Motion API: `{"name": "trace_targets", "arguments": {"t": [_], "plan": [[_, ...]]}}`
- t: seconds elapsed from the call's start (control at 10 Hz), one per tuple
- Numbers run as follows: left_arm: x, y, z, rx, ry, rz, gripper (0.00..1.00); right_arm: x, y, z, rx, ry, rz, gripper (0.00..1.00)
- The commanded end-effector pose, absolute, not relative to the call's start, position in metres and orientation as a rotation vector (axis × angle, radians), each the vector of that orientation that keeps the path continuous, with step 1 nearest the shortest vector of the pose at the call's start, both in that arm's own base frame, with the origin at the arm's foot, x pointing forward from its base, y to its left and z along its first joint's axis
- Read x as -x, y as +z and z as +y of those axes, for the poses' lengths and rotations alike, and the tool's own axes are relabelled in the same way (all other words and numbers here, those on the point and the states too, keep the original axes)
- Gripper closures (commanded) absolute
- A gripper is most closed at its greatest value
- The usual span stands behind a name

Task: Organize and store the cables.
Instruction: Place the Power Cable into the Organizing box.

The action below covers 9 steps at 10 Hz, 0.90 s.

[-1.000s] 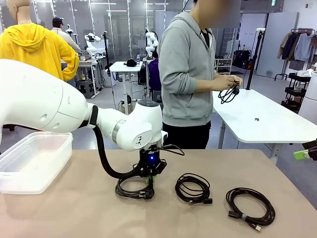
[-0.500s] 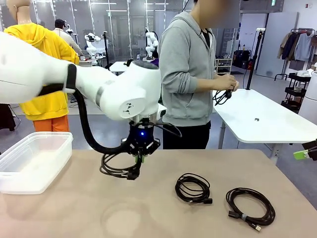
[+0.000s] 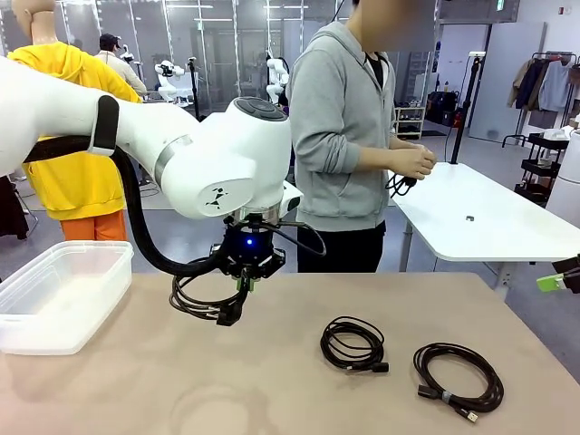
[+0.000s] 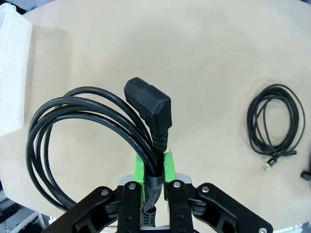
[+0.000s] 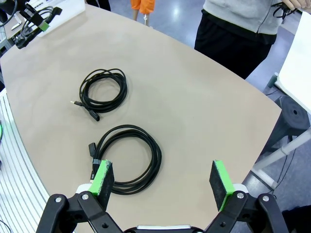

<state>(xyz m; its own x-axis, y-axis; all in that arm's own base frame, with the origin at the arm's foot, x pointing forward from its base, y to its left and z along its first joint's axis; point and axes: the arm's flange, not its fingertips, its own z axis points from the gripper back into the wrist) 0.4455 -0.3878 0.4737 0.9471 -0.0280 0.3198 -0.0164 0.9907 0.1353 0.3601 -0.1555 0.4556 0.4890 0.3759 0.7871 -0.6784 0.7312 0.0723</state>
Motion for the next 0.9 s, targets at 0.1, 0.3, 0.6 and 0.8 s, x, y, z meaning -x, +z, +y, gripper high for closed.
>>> {"name": "trace_targets", "arguments": {"t": [0.1, 0.3, 0.6, 0.8], "plan": [[-0.448, 0.478, -0.389, -0.121, 0.014, -0.311, 0.94, -0.361, 0.454, -0.157, -0.406, 0.679, -0.859, 0.00], [-0.448, 0.474, -0.387, -0.132, 0.002, -0.323, 0.82, -0.361, 0.454, -0.157, -0.406, 0.679, -0.859, 0.00], [-0.449, 0.495, -0.323, -0.175, -0.148, -0.357, 0.82, -0.361, 0.454, -0.157, -0.406, 0.679, -0.859, 0.00], [-0.442, 0.510, -0.255, -0.131, -0.163, -0.378, 0.82, -0.361, 0.454, -0.157, -0.406, 0.679, -0.859, 0.00]]}}
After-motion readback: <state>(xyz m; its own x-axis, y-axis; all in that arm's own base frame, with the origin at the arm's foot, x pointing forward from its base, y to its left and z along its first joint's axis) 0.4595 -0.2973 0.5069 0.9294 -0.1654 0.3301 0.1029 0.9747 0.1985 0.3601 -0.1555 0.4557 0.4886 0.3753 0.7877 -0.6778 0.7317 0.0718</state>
